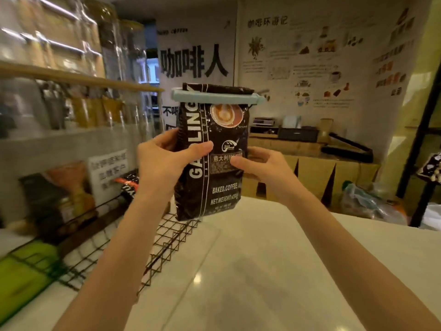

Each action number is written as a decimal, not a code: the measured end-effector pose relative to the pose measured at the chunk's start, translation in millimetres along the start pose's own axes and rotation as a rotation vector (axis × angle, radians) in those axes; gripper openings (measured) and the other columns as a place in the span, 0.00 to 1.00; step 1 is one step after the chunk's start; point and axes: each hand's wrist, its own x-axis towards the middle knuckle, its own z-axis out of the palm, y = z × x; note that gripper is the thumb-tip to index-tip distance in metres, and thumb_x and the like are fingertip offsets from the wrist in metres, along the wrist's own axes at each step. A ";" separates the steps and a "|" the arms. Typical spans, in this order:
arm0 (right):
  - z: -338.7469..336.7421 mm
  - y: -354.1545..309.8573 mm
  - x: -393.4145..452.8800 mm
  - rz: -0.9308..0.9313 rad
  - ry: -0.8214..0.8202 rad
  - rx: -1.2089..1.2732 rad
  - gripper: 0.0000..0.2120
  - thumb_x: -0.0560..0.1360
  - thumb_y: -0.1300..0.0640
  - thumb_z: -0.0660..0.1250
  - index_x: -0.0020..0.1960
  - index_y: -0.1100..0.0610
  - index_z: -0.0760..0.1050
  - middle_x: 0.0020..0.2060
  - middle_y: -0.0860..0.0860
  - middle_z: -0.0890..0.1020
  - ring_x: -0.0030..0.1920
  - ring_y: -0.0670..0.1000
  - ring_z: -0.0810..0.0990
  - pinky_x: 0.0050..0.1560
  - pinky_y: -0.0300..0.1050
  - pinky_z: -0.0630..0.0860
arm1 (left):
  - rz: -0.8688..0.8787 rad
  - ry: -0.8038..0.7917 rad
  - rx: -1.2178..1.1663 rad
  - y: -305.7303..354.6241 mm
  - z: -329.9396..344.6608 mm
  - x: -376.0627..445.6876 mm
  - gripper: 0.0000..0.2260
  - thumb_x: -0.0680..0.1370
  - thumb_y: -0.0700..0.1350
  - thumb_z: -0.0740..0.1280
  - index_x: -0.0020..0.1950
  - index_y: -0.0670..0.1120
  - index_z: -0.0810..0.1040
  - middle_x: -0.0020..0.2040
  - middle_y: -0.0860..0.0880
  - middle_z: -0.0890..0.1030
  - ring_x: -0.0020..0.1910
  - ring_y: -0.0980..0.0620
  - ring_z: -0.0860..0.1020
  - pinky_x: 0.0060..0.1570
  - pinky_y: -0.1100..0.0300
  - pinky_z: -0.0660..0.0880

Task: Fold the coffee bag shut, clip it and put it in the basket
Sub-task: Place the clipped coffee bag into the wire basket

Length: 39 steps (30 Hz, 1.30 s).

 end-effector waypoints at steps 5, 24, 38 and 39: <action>83.2 9.9 42.0 0.018 -0.128 0.038 0.11 0.67 0.53 0.73 0.48 0.54 0.79 0.43 0.49 0.85 0.42 0.45 0.85 0.43 0.40 0.82 | 0.009 0.199 0.090 -9.9 -68.3 18.5 0.14 0.61 0.43 0.77 0.41 0.57 0.79 0.40 0.58 0.83 0.38 0.61 0.83 0.36 0.64 0.79; 239.8 93.9 87.2 0.315 -0.603 0.111 0.05 0.74 0.58 0.66 0.49 0.51 0.74 0.43 0.44 0.81 0.39 0.37 0.81 0.35 0.27 0.76 | -0.168 0.513 0.432 -114.4 -205.8 17.2 0.22 0.64 0.48 0.75 0.56 0.51 0.75 0.45 0.58 0.79 0.48 0.56 0.79 0.47 0.54 0.78; 247.5 97.6 93.6 0.314 -0.674 0.101 0.16 0.74 0.58 0.66 0.61 0.59 0.72 0.46 0.45 0.80 0.46 0.41 0.79 0.46 0.33 0.77 | -0.220 0.521 0.530 -114.3 -207.2 13.7 0.23 0.66 0.50 0.74 0.58 0.53 0.71 0.48 0.55 0.78 0.50 0.51 0.78 0.50 0.51 0.77; 246.9 97.0 93.9 0.326 -0.686 0.101 0.17 0.74 0.58 0.66 0.62 0.59 0.71 0.46 0.45 0.79 0.46 0.41 0.79 0.45 0.33 0.77 | -0.231 0.508 0.539 -114.6 -207.0 13.8 0.24 0.65 0.49 0.74 0.58 0.53 0.71 0.49 0.55 0.78 0.50 0.51 0.78 0.51 0.51 0.77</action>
